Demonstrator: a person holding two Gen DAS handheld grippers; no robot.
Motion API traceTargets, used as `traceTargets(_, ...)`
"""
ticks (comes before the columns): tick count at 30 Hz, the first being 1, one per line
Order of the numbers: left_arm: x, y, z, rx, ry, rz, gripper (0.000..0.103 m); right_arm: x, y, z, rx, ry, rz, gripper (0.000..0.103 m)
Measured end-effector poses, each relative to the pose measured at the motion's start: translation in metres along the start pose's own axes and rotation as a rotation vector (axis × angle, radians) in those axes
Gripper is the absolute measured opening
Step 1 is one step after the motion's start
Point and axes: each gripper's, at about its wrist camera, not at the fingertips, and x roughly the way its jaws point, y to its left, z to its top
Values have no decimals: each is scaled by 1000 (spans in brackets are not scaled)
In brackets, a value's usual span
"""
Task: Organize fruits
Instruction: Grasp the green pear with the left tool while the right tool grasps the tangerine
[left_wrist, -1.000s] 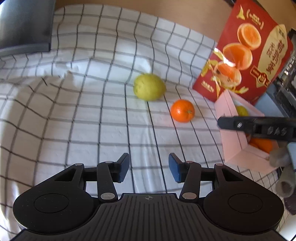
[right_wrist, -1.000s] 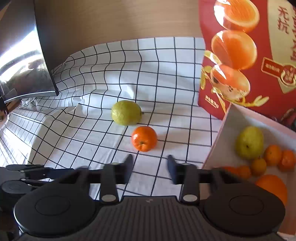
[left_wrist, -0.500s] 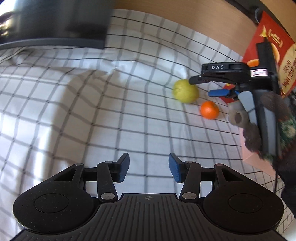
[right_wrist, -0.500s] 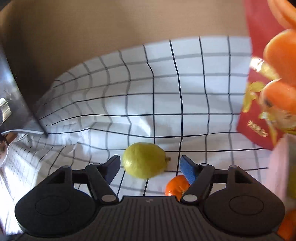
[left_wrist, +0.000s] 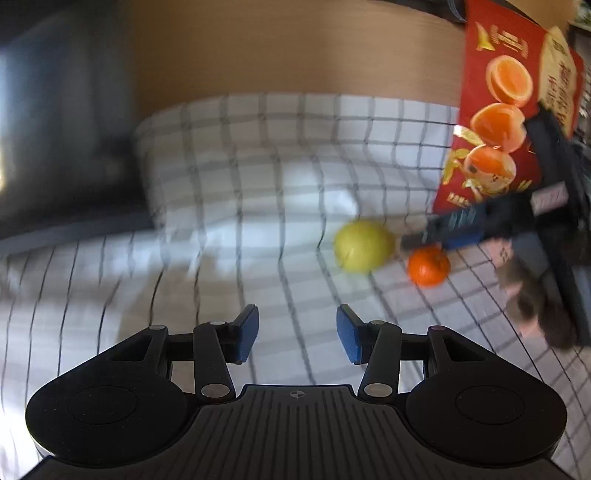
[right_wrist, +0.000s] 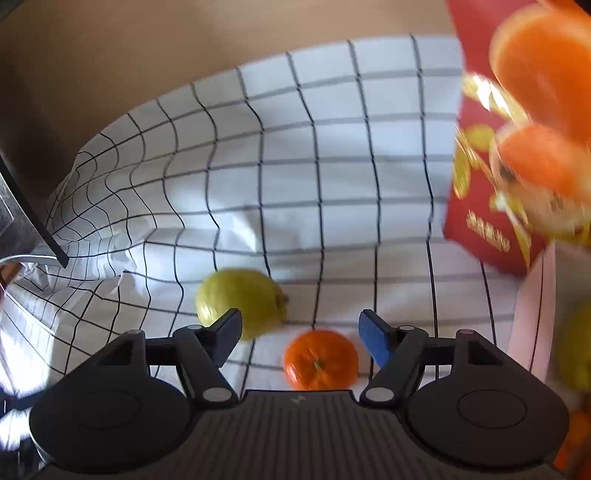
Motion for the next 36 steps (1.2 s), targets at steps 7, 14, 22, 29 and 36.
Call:
traceTargets(7,19,-15,42,153,-55,15,51,14,5,-22,-76,19,-62,48)
traceTargets(14,51,-50,47,373,-43,-49,51,-37,11,-67,-114,30,69,47)
traceTargets(22,102,-118,44,657,86,-37,53,-82,8,-141,-220,48,-23,47)
traceTargets(29,116,-133,35,781,87,47,54,-100,-1,-164,-216,-20,-73,47)
traceTargets(36,126,-107,47,625,101,66,54,-100,-16,-173,-170,-66,-111,71)
